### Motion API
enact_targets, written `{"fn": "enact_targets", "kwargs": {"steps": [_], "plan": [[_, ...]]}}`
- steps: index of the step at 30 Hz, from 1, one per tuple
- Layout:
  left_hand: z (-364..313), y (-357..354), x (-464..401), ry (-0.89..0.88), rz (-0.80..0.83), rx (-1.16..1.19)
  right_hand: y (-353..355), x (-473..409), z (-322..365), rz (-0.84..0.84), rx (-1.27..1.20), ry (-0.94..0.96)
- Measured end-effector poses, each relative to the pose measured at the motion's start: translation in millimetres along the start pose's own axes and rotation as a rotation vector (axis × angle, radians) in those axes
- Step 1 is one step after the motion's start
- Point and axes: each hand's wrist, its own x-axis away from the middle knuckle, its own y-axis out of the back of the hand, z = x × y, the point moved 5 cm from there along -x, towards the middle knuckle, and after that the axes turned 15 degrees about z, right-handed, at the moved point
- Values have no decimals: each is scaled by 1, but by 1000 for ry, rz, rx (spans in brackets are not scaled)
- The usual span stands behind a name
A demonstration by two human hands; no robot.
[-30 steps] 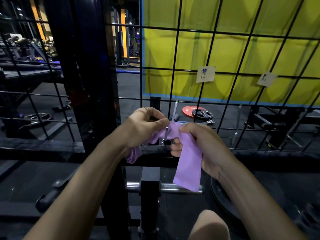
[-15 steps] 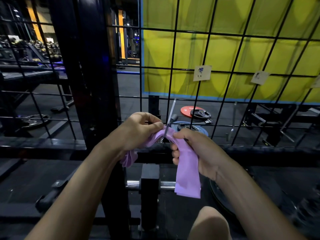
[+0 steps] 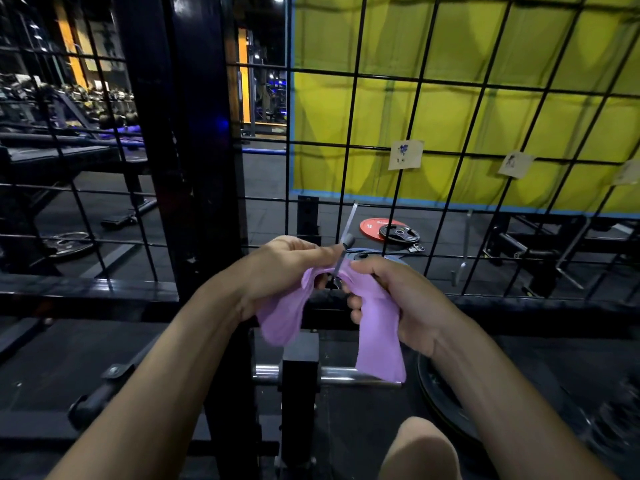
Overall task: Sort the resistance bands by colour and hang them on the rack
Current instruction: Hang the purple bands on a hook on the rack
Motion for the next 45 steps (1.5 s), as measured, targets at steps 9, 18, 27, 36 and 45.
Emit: {"fn": "enact_targets", "kwargs": {"steps": [9,18,27,36,45], "plan": [[18,-5,-1,18,8,163,1,-6,-2,35,-138,-23],[38,-26,13,-48,-82,213,-2,1,-18,18,134,70],[90,-55,36,-171,-154,376,-15,24,-51,17,277,207],[118,-74,48,-192,-191,519,-18,34,-80,-70,362,309],[137,-83,41,-146,-293,537,-9,29,-91,-115,285,343]]}}
